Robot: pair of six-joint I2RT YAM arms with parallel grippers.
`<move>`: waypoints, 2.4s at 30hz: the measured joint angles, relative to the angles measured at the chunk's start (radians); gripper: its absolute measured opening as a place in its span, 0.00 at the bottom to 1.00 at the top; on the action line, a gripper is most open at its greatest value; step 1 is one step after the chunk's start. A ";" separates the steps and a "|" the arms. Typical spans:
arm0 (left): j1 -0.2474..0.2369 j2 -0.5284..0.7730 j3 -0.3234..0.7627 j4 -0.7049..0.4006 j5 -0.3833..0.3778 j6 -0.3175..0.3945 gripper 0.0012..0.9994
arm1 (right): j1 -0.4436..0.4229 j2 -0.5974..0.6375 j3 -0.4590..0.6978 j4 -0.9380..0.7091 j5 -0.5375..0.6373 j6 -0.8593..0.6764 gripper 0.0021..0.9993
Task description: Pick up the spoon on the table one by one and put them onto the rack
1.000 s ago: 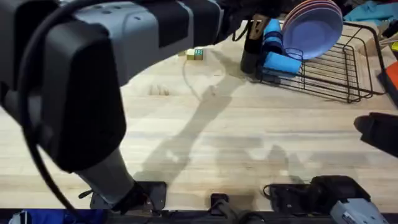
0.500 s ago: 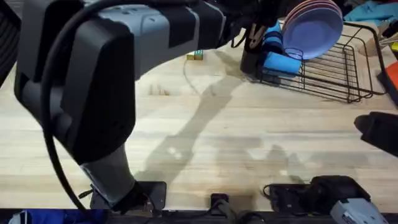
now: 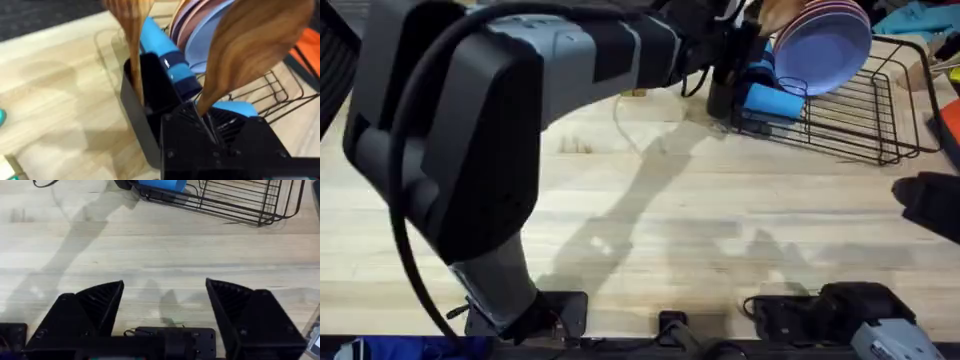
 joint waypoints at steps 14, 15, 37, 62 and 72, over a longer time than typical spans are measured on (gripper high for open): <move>0.021 0.000 -0.001 -0.073 0.001 -0.003 0.38 | 0.000 0.000 0.000 0.000 0.000 0.000 1.00; 0.023 0.000 -0.001 -0.074 0.001 -0.002 0.43 | 0.000 0.000 0.000 0.000 0.000 0.000 1.00; 0.071 -0.268 -0.005 -0.460 -0.046 0.183 0.97 | 0.000 0.000 0.000 0.000 0.000 -0.001 1.00; 0.529 -0.765 -0.005 -1.057 -0.061 0.192 0.99 | 0.000 0.225 0.000 0.328 -0.014 -0.056 1.00; 0.570 -0.859 -0.004 -1.120 -0.061 0.192 0.99 | 0.000 0.403 0.000 0.362 -0.074 -0.059 1.00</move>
